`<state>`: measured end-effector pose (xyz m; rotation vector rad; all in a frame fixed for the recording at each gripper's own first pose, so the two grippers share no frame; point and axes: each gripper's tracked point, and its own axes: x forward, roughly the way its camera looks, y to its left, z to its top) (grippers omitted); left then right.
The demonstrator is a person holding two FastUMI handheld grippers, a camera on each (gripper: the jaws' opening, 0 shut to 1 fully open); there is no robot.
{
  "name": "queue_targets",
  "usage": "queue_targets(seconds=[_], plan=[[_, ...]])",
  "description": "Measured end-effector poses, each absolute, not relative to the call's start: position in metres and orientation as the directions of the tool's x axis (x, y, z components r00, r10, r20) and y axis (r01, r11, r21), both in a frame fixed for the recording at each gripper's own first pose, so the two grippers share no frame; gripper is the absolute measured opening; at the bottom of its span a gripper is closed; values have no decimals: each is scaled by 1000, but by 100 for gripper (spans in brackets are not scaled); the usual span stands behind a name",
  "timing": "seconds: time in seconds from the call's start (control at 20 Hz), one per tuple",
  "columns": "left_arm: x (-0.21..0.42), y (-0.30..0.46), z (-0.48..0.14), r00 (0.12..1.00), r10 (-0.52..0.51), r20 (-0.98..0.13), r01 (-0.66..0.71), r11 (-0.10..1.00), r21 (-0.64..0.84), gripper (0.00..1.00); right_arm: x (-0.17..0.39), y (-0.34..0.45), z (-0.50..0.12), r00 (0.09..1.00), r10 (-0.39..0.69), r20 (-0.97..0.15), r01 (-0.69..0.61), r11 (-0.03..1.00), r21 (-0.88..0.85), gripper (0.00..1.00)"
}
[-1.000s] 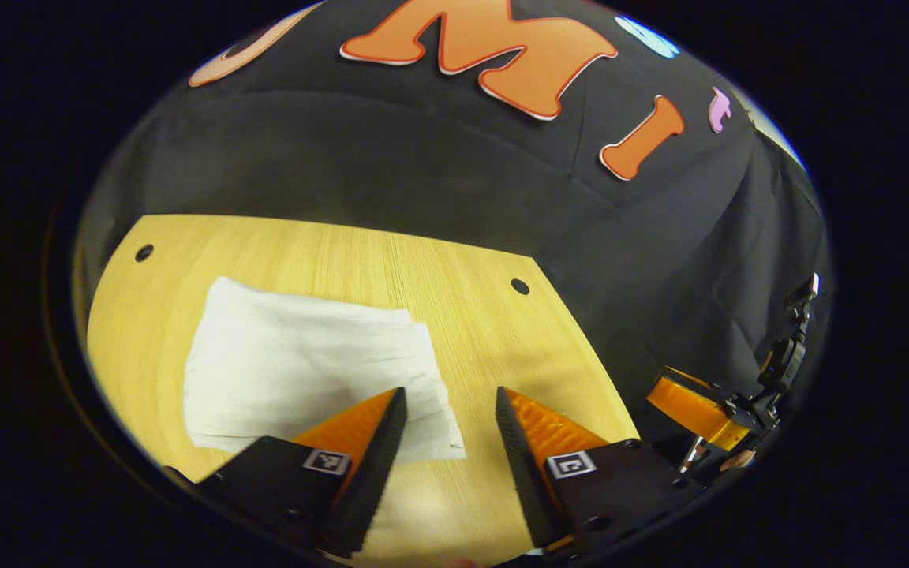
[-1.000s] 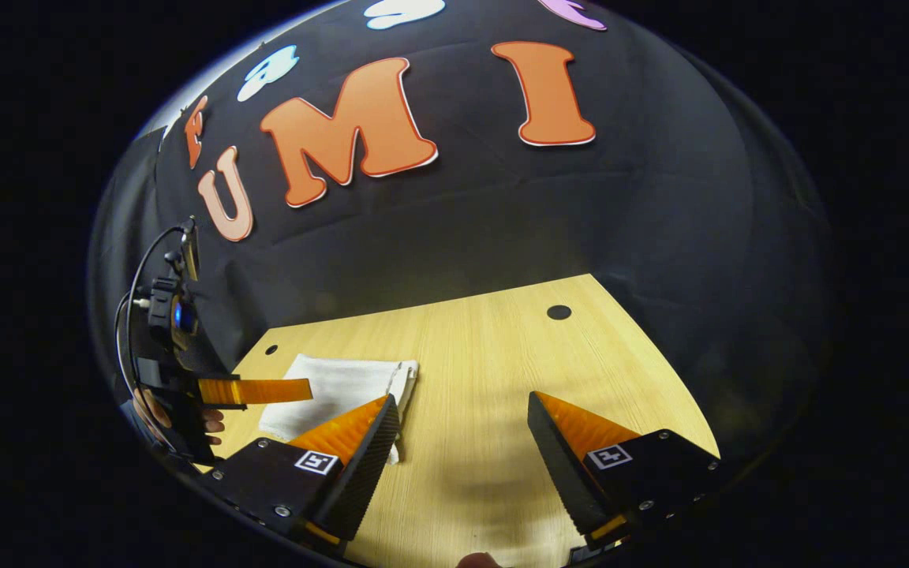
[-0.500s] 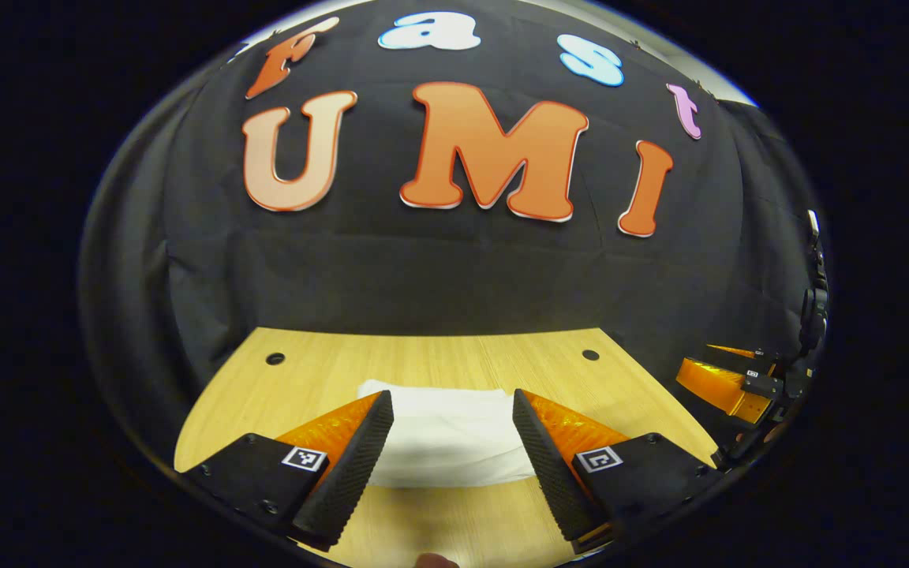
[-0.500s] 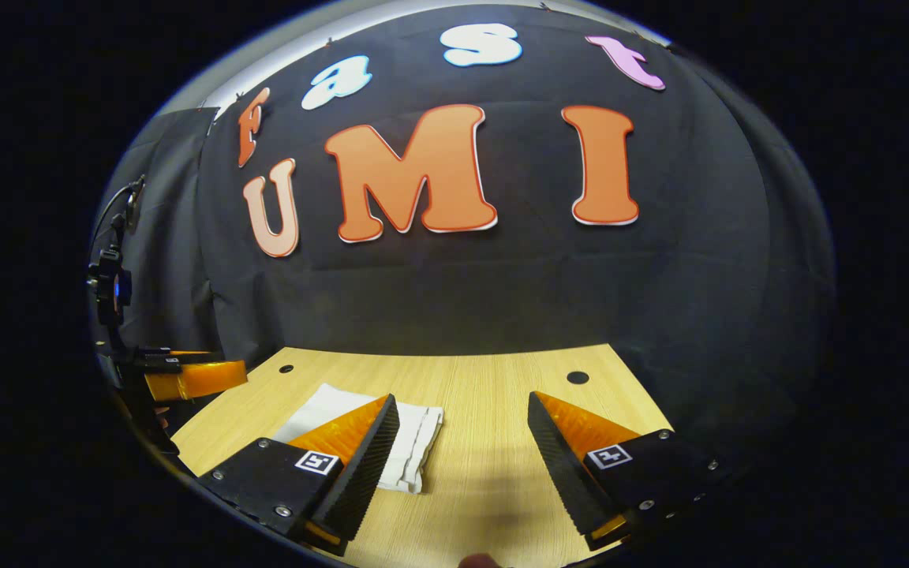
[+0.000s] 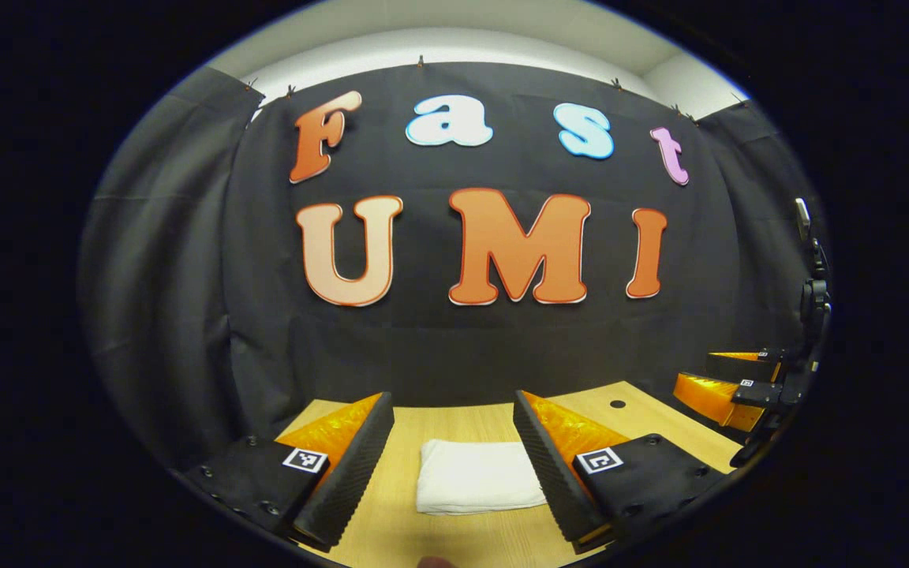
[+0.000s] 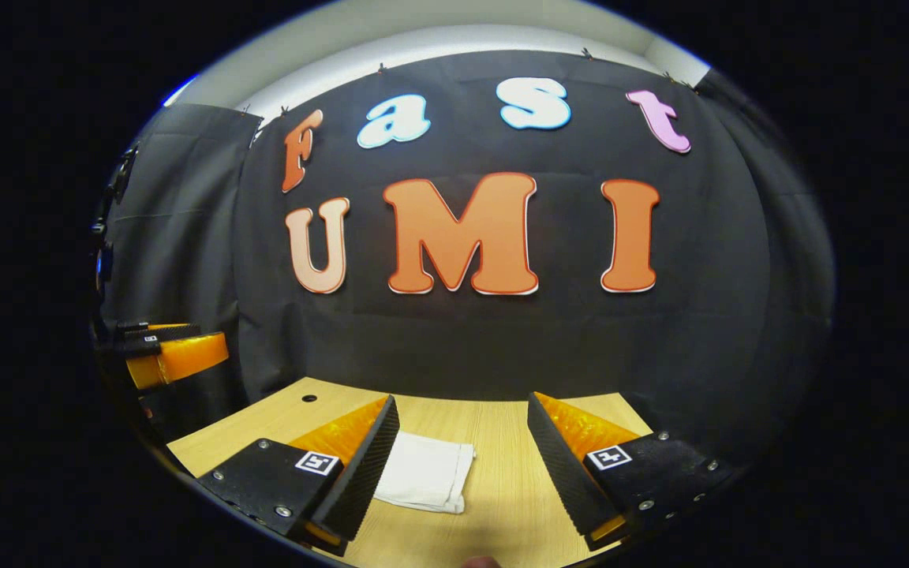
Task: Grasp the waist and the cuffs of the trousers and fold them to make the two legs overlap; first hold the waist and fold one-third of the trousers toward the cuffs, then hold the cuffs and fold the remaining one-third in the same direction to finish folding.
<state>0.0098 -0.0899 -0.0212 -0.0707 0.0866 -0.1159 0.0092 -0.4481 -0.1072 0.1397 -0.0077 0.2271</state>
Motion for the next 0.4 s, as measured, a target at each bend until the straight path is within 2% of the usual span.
queue_targets(seconds=[0.1,0.15,0.2,0.4], plan=[[-11,-74,-3,992,-119,-46,117,992,-55,99,-9,-435,-98,975,219,36,-221,968,121,98],[-20,-68,3,993,-111,-33,110,993,-48,96,-16,-430,-94,977,212,38,-215,969,120,98],[-30,-65,6,993,-116,-23,114,992,-58,98,-23,-425,-94,978,205,31,-207,970,126,98],[-53,-49,-6,986,-162,-26,160,984,-84,96,-60,-417,-88,984,177,32,-180,978,103,98]])
